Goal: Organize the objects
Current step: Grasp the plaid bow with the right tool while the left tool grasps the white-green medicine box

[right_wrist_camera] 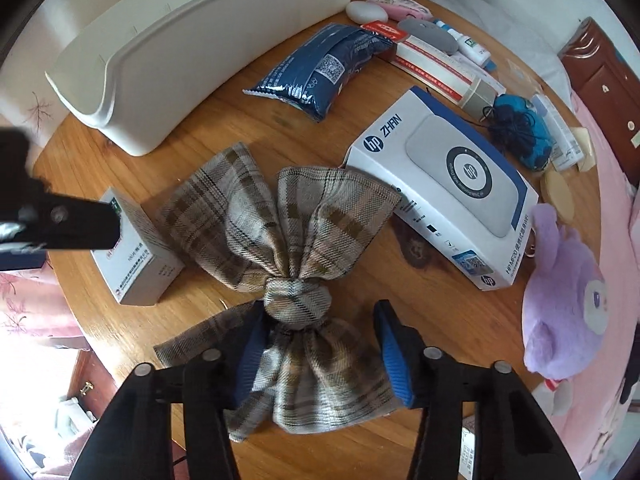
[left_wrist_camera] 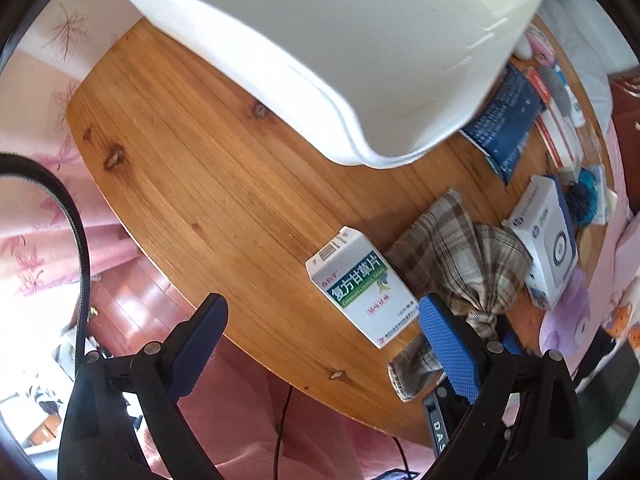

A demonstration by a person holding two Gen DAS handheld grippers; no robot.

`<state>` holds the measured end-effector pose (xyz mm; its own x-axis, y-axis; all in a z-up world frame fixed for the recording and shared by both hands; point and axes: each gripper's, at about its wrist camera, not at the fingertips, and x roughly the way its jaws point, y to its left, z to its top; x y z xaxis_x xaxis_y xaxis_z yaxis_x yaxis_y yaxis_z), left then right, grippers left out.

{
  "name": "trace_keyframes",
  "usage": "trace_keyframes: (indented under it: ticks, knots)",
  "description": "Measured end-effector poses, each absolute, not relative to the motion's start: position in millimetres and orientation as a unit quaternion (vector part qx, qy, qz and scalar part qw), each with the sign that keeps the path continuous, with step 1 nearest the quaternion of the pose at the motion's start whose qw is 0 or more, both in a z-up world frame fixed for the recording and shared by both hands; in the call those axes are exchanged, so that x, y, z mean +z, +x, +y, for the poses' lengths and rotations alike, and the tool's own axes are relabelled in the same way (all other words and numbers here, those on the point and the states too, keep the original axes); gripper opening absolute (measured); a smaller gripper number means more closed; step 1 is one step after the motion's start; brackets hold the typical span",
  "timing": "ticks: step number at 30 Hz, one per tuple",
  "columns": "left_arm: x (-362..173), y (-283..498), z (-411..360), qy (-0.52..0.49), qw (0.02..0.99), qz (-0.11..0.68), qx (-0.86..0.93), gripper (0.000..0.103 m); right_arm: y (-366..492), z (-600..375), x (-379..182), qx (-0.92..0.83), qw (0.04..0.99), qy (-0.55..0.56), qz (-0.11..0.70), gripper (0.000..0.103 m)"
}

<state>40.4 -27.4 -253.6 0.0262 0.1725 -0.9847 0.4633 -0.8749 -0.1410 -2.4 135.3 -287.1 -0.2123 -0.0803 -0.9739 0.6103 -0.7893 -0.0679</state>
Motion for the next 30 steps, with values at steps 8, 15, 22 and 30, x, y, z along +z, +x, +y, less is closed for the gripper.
trace_keyframes:
  ticks: [8, 15, 22, 30]
  knots:
    - [-257, 39, -25, 0.717, 0.108, 0.221, -0.652, 0.097, -7, 148, -281, -0.745, 0.236, 0.585, 0.218, 0.041]
    - [-254, 31, -20, 0.727, 0.125, 0.236, -0.633, 0.094, -15, 159, -274, -0.743, 0.236, 0.591, 0.207, 0.041]
    - [-260, 35, -21, 0.754, 0.143, 0.266, -0.584, 0.078, -19, 166, -268, -0.744, 0.238, 0.589, 0.207, 0.041]
    - [-251, 1, -3, 0.749, 0.117, 0.241, -0.606, 0.038, -26, 176, -258, -0.740, 0.251, 0.594, 0.190, 0.023]
